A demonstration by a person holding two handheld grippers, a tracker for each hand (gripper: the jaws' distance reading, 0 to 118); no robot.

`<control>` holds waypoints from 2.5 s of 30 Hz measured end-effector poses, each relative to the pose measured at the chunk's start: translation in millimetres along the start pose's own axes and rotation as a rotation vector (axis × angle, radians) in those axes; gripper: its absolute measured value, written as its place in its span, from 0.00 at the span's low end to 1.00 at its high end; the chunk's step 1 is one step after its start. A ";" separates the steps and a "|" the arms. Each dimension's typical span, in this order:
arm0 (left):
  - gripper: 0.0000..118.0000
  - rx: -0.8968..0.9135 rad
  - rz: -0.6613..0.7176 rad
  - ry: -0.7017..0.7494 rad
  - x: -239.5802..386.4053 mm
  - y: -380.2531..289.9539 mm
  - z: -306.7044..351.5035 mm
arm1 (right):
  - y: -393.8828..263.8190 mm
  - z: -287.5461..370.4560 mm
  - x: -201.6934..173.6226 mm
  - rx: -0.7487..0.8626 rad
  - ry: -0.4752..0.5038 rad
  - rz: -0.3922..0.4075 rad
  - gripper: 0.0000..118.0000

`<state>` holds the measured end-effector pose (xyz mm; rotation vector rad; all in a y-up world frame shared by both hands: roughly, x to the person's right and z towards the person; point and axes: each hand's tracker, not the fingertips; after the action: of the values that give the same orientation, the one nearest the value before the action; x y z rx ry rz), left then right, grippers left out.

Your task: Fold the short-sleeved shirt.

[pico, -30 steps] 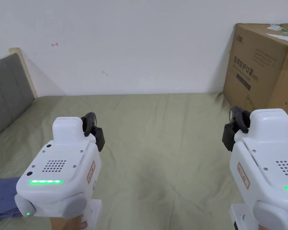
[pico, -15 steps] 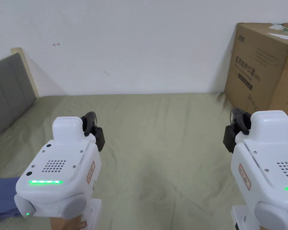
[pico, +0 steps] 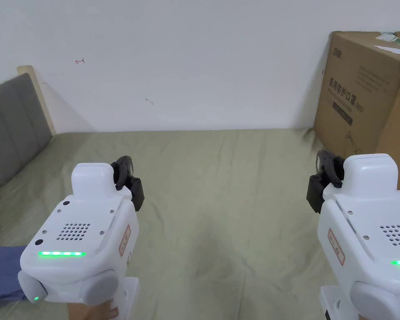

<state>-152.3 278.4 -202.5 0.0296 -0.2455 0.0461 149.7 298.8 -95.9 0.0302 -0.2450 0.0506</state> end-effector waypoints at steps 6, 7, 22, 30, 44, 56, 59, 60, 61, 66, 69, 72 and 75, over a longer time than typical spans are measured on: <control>0.00 0.005 0.002 0.001 -0.5 1.2 0.3 | -0.6 -0.5 0.6 -0.001 0.000 -0.007 0.00; 0.00 0.004 0.002 0.001 -0.9 1.3 0.5 | -0.5 -0.4 0.7 -0.002 0.000 -0.007 0.00; 0.00 0.005 0.009 0.000 -1.8 0.9 -0.9 | 0.1 -1.2 -0.6 0.000 0.000 -0.003 0.00; 0.00 0.002 0.003 0.001 -1.2 -0.6 -2.1 | -2.8 -2.1 -0.8 -0.010 -0.001 -0.009 0.00; 1.00 -0.017 0.000 0.034 -7.8 -8.5 -9.1 | -8.2 -7.9 2.4 -0.047 -0.008 -0.048 1.00; 1.00 -0.010 -0.025 0.050 -7.0 -8.3 -5.5 | -7.4 -6.6 4.7 -0.033 -0.019 -0.055 1.00; 1.00 -0.004 -0.030 0.052 -6.0 -6.2 -4.5 | -7.2 -6.2 4.5 -0.033 -0.024 -0.060 1.00; 1.00 -0.003 -0.031 0.053 -6.2 -5.9 -4.5 | -6.9 -6.1 5.1 -0.034 -0.025 -0.063 1.00; 1.00 -0.002 -0.030 0.053 -7.0 -6.0 -4.8 | -6.8 -6.1 5.2 -0.035 -0.026 -0.065 1.00; 1.00 0.001 -0.033 0.058 -9.0 -5.3 -4.6 | -7.1 -6.3 4.9 -0.040 -0.031 -0.064 1.00; 1.00 0.003 -0.032 0.059 -8.9 -4.7 -3.7 | -7.9 -7.7 5.3 -0.044 -0.031 -0.063 1.00; 1.00 0.005 -0.026 0.063 -8.9 -4.6 -3.4 | -8.0 -8.3 5.2 -0.047 -0.028 -0.058 1.00; 1.00 0.005 -0.020 0.063 -9.3 -4.4 -3.1 | -7.8 -8.4 4.3 -0.046 -0.033 -0.049 1.00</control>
<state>-160.3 273.8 -207.8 0.0353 -0.1818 0.0276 156.3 291.5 -103.1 -0.0087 -0.2781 -0.0041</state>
